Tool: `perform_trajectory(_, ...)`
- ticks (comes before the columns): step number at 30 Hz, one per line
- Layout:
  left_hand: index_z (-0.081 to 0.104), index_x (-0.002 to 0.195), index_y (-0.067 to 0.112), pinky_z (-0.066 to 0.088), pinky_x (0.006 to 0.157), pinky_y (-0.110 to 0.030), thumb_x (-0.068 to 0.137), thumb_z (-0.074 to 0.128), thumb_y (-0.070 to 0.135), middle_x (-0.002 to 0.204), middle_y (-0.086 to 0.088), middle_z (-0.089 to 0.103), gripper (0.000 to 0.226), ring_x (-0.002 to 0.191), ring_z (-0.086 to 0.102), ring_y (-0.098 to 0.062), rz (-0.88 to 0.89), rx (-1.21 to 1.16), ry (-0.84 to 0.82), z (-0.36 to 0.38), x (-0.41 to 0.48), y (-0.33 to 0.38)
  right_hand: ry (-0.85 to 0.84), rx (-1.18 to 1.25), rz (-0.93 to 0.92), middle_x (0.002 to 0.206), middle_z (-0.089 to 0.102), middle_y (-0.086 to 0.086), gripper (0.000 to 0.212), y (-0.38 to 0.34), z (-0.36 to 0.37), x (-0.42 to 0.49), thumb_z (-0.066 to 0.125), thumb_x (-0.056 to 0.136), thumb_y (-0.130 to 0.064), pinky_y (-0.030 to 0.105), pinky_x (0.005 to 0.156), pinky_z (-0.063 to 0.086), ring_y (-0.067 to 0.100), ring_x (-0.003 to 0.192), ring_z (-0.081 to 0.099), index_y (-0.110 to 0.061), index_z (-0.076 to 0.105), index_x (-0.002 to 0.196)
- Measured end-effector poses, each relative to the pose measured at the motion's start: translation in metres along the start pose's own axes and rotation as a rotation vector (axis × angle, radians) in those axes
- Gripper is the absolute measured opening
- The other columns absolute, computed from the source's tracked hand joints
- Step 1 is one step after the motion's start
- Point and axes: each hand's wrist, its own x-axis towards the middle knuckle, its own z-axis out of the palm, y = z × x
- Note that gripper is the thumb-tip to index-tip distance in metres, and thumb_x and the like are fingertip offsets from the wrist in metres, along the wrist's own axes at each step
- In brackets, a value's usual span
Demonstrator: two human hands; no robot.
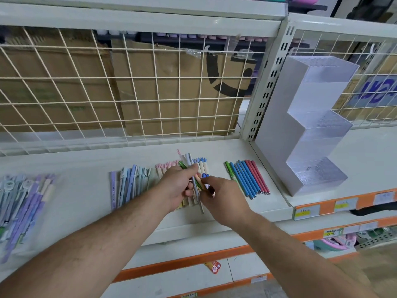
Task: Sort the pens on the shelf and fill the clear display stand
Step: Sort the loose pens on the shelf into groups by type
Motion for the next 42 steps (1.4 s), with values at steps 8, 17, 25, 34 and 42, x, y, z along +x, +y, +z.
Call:
perform_trajectory(8, 0.059, 0.076, 0.003, 0.025, 0.039, -0.02, 0.092, 0.048, 0.005, 0.058, -0.008, 0.048, 0.02, 0.042, 0.033, -0.012, 0.027, 0.068, 0.04, -0.001, 0.0, 0.003, -0.158, 0.462, 0.258, 0.063, 0.057, 0.005, 0.023, -0.01, -0.013, 0.001, 0.056, 0.096, -0.025, 0.026, 0.05, 0.036, 0.014, 0.053, 0.046, -0.012, 0.068, 0.081)
perform_trajectory(17, 0.06, 0.09, 0.001, 0.03, 0.041, -0.022, 0.097, 0.052, 0.007, 0.075, -0.008, 0.069, 0.012, 0.04, 0.044, -0.01, 0.004, 0.074, -0.012, 0.002, -0.006, 0.001, -0.154, 0.508, 0.436, 0.059, 0.054, 0.002, 0.018, -0.006, -0.013, 0.003, 0.072, 0.087, -0.016, 0.021, 0.045, 0.034, 0.012, 0.047, 0.042, -0.007, 0.066, 0.074)
perform_trajectory(25, 0.064, 0.091, -0.005, 0.029, 0.045, -0.024, 0.095, 0.05, 0.007, 0.076, -0.01, 0.075, 0.019, 0.041, 0.039, -0.011, -0.001, 0.152, 0.041, -0.001, -0.004, 0.001, -0.034, 0.244, 0.354, 0.069, 0.067, 0.005, 0.013, -0.005, -0.003, 0.003, 0.069, 0.085, -0.021, 0.024, 0.053, 0.04, 0.012, 0.057, 0.051, -0.013, 0.071, 0.075)
perform_trajectory(34, 0.064, 0.094, -0.003, 0.026, 0.043, -0.022, 0.09, 0.047, 0.006, 0.082, -0.014, 0.076, 0.02, 0.045, 0.041, -0.014, -0.011, 0.187, 0.102, -0.012, -0.001, 0.0, 0.056, 0.003, 0.275, 0.069, 0.066, -0.002, 0.017, 0.009, 0.001, 0.007, 0.061, 0.091, -0.022, 0.027, 0.053, 0.043, 0.018, 0.063, 0.06, -0.017, 0.067, 0.076)
perform_trajectory(42, 0.062, 0.098, -0.001, 0.024, 0.041, -0.022, 0.094, 0.053, 0.007, 0.083, -0.016, 0.076, 0.013, 0.048, 0.04, -0.011, -0.061, 0.122, 0.065, -0.025, -0.007, 0.005, 0.048, -0.417, 0.373, 0.08, 0.065, -0.001, 0.014, 0.045, -0.007, 0.019, 0.049, 0.096, -0.02, 0.027, 0.055, 0.044, 0.02, 0.072, 0.062, -0.017, 0.063, 0.094)
